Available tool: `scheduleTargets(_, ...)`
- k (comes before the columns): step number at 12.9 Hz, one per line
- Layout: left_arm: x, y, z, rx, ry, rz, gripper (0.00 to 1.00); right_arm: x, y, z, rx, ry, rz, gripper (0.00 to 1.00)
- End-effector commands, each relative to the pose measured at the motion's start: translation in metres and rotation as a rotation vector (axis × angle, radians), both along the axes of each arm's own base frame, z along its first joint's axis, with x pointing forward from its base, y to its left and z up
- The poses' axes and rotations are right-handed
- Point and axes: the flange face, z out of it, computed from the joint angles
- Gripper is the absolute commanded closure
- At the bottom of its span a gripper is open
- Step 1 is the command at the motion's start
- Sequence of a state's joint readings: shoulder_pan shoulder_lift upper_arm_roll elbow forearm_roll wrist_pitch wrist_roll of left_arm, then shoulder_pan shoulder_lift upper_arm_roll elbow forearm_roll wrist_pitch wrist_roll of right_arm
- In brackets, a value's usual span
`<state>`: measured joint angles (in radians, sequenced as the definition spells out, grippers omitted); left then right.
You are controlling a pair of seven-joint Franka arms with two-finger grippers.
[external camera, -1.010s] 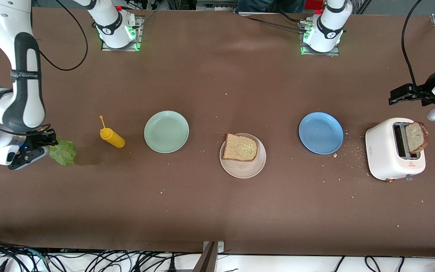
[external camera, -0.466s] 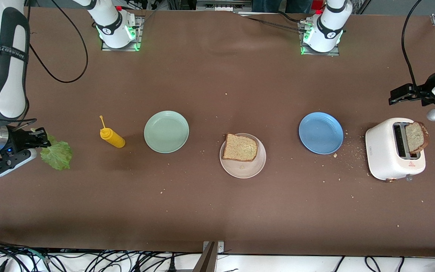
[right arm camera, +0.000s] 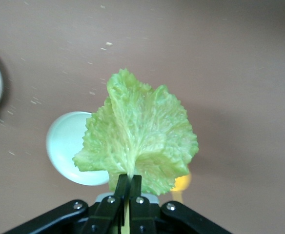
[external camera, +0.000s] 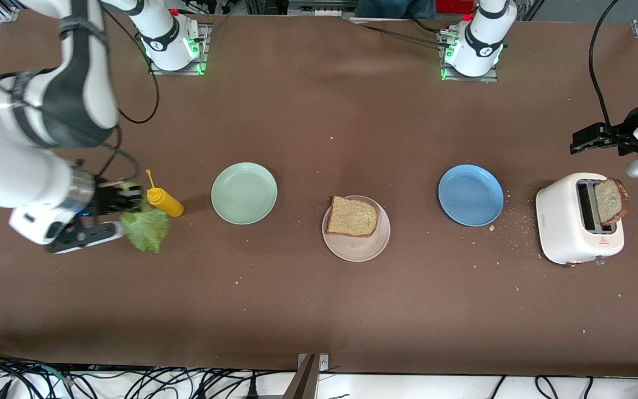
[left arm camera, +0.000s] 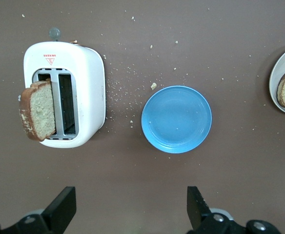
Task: Make sandwich in beige plate with both arms
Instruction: 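Lift the lettuce leaf and carry it over the beige plate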
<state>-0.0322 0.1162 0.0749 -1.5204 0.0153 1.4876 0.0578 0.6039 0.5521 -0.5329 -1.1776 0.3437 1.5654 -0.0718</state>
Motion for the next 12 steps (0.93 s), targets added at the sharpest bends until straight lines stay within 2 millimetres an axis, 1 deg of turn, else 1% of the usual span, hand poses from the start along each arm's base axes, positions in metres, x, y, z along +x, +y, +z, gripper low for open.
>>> scheduleTargets(1,0.0,-0.002,0.002,-0.026,-0.009,0.009,0.0,-0.011,0.074,0.001,0.002,-0.055,-0.177,1.0)
scheduleTargets(3,0.0,-0.002,0.002,-0.026,-0.009,0.009,0.0,-0.017,0.126,-0.014,0.014,-0.096,-0.301,1.0)
scheduleTargets(6,0.0,-0.002,0.002,-0.026,-0.009,0.009,0.0,-0.026,0.198,-0.048,0.087,-0.136,-0.477,1.0)
scheduleTargets(7,0.0,-0.002,0.002,-0.026,-0.009,0.009,0.0,-0.028,0.222,-0.064,0.121,-0.149,-0.541,1.0)
scheduleTargets(9,0.0,-0.002,0.002,-0.026,-0.009,0.009,0.0,-0.041,0.275,-0.097,0.184,-0.199,-0.65,1.0)
scheduleTargets(11,0.0,-0.002,0.001,-0.026,-0.008,0.009,0.0,-0.053,0.311,-0.127,0.237,-0.242,-0.714,1.0)
scheduleTargets(12,0.0,-0.002,0.001,-0.026,-0.008,0.009,0.0,-0.061,0.328,-0.138,0.263,-0.251,-0.742,1.0)
